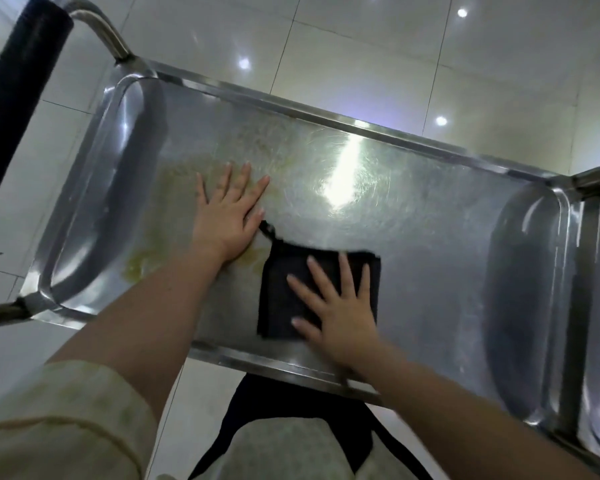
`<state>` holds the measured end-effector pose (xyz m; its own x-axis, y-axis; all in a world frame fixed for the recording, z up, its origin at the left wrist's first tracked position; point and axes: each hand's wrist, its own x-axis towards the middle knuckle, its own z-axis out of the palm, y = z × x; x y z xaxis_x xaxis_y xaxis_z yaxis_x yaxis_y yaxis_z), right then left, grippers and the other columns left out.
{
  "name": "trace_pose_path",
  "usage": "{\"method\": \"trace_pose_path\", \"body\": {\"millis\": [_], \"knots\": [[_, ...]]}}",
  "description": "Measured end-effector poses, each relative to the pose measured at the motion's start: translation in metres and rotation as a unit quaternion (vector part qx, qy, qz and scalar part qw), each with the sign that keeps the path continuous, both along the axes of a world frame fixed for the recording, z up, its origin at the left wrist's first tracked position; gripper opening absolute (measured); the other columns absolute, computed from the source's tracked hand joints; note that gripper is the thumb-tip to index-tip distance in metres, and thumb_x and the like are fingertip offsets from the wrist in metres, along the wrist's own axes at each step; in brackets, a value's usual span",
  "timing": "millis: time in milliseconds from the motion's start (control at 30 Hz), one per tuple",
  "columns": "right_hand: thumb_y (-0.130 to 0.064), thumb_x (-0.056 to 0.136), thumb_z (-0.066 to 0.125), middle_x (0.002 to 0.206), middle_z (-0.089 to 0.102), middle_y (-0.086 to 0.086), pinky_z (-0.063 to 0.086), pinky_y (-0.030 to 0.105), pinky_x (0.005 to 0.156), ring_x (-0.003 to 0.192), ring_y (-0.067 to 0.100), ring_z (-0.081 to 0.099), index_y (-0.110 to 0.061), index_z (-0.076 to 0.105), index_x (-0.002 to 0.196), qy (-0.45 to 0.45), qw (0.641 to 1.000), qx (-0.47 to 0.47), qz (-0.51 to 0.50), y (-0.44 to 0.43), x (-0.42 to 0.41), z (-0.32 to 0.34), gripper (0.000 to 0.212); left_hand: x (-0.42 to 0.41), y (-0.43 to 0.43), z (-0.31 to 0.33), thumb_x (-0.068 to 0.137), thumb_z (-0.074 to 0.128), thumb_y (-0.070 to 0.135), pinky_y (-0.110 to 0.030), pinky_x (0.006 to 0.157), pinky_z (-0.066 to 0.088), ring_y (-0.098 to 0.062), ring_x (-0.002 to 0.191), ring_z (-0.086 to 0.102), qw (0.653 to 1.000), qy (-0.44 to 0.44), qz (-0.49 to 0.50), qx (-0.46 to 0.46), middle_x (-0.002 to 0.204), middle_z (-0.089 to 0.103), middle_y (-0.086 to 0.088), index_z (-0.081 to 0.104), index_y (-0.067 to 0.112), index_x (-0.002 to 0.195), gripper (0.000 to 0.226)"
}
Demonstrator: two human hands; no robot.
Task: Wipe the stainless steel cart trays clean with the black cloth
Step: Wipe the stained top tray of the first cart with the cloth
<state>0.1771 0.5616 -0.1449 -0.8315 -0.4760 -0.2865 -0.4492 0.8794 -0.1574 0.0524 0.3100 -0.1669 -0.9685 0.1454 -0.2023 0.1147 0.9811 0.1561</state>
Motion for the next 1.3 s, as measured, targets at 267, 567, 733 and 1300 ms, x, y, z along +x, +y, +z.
{"method": "trace_pose_path", "body": {"millis": [267, 567, 733, 1300], "knots": [[-0.077, 0.090, 0.016, 0.163, -0.018, -0.011, -0.015, 0.066, 0.111, 0.145, 0.042, -0.023, -0.053, -0.009, 0.150, -0.022, 0.983, 0.050, -0.176, -0.006, -0.209, -0.002, 0.069, 0.001, 0.001, -0.001, 0.099, 0.016, 0.054, -0.058, 0.116, -0.013, -0.021, 0.152, -0.006, 1.000, 0.009, 0.013, -0.013, 0.166, 0.000, 0.008, 0.008, 0.044, 0.155, 0.058], [-0.077, 0.089, 0.011, 0.162, -0.021, -0.010, -0.015, 0.069, 0.109, 0.144, 0.041, -0.027, -0.051, -0.016, 0.149, -0.030, 0.984, 0.059, -0.163, -0.019, -0.147, 0.004, 0.070, 0.000, 0.001, 0.000, 0.097, 0.019, 0.054, -0.061, 0.115, -0.010, -0.025, 0.152, -0.003, 1.000, 0.013, 0.000, 0.002, 0.166, 0.005, 0.003, 0.012, 0.043, 0.155, 0.060], [-0.076, 0.090, 0.016, 0.165, -0.009, -0.007, -0.013, 0.068, 0.111, 0.145, 0.041, -0.023, -0.048, -0.007, 0.152, -0.002, 0.984, 0.047, -0.169, -0.038, -0.051, -0.001, 0.072, -0.001, -0.003, 0.004, 0.101, 0.024, 0.051, -0.061, 0.114, -0.013, -0.023, 0.152, -0.007, 1.000, -0.006, -0.008, 0.013, 0.166, -0.002, 0.004, 0.008, 0.042, 0.155, 0.058], [-0.073, 0.094, 0.014, 0.165, 0.008, -0.001, 0.005, 0.073, 0.110, 0.148, 0.047, -0.002, -0.040, 0.009, 0.156, -0.026, 0.985, 0.063, -0.156, -0.087, 0.065, 0.005, 0.070, -0.038, -0.096, 0.026, 0.104, 0.032, 0.040, -0.060, 0.117, -0.006, -0.030, 0.152, 0.001, 0.994, -0.017, -0.100, 0.030, 0.165, 0.012, -0.002, 0.020, 0.029, 0.156, 0.055]]}}
